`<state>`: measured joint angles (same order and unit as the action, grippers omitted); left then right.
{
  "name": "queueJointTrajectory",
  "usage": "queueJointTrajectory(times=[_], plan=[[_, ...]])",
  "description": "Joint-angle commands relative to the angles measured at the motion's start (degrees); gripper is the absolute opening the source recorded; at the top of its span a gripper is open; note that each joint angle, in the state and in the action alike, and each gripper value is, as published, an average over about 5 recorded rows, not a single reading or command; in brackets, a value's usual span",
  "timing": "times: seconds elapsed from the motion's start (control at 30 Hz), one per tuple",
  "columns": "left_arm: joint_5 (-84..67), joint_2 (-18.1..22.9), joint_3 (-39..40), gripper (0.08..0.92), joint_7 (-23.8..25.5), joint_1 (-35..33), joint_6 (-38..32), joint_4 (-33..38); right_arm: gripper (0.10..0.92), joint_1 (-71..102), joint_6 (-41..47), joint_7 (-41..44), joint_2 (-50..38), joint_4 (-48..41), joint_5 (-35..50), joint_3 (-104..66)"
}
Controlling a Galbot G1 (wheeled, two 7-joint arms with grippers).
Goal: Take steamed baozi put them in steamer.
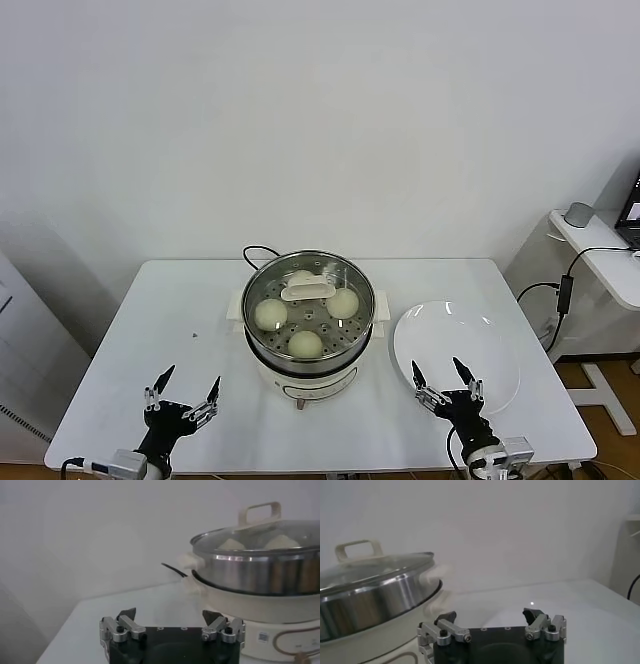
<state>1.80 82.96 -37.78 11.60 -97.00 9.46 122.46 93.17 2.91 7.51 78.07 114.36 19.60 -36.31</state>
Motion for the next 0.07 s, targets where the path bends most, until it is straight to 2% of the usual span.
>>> queueJointTrajectory(times=[0.03,0.07], plan=[[-0.35,-0.2,0.01,0.823,0.34,-0.71,1.65,1.2,0.823,0.71,1.16,0.36,0.2,1.27,-1.38,-0.31],[-0.35,-0.24,0.01,0.823,0.34,-0.77,1.67,1.27,0.823,0.78,1.17,0.37,0.2,1.31,-1.4,-0.35]])
